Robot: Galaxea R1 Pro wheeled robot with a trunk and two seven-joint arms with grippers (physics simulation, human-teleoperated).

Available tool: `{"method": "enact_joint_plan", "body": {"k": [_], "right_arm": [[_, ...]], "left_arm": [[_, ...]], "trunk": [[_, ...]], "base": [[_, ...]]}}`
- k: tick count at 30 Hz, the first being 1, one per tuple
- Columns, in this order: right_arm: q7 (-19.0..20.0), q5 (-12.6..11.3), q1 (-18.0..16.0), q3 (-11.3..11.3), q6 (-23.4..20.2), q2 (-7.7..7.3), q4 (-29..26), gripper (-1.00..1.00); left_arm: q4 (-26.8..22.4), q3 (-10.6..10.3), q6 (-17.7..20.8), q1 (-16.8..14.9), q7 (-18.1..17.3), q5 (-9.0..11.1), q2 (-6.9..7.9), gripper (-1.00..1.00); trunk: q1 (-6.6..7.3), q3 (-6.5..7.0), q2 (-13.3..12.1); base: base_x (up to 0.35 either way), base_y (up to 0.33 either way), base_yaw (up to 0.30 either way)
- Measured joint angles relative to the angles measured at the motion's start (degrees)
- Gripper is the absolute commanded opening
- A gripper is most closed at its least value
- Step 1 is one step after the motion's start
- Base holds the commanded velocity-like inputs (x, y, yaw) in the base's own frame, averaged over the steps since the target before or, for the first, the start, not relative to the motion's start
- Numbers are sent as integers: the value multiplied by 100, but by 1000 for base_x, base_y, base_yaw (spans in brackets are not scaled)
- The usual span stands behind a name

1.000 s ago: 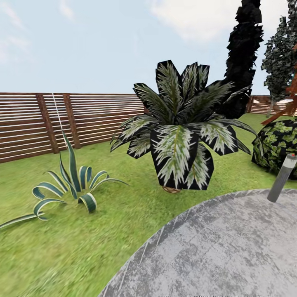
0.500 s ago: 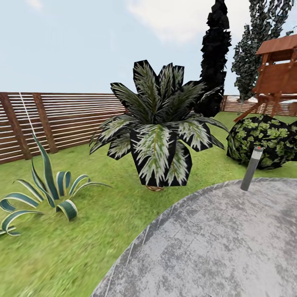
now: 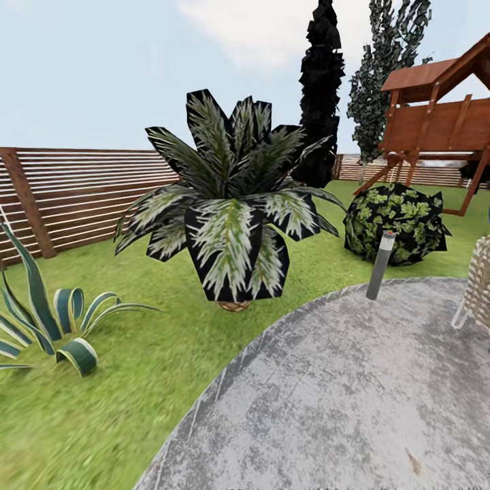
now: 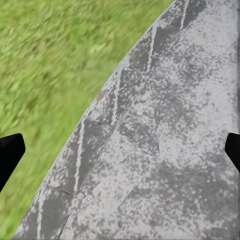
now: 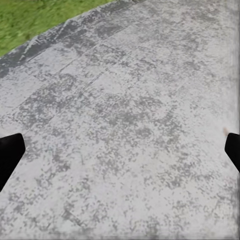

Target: In the garden, pick up the pesticide atomizer on the floor and spray pesticide onto both trees until each tree trunk is fully covered.

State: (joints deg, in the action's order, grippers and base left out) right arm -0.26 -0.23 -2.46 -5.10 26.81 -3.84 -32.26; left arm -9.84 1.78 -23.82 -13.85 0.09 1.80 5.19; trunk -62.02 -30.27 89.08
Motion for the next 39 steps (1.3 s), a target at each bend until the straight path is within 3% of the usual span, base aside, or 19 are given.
{"method": "enact_joint_plan", "body": {"k": [1,4,39], "right_arm": [[0,4,0,0,3,3,0,100],[0,5,0,0,1,6,0,100],[-4,6,0,0,3,7,10,100]], "left_arm": [[0,1,-1,0,0,104,1,100],[0,-1,0,-2,-3,129,0,100],[9,5,0,-3,-2,137,0,100]], "trunk": [[-22,-19,40],[-88,-75,160],[-857,-748,1564]], "base": [[0,0,-15],[0,0,-56],[0,0,-281]]}}
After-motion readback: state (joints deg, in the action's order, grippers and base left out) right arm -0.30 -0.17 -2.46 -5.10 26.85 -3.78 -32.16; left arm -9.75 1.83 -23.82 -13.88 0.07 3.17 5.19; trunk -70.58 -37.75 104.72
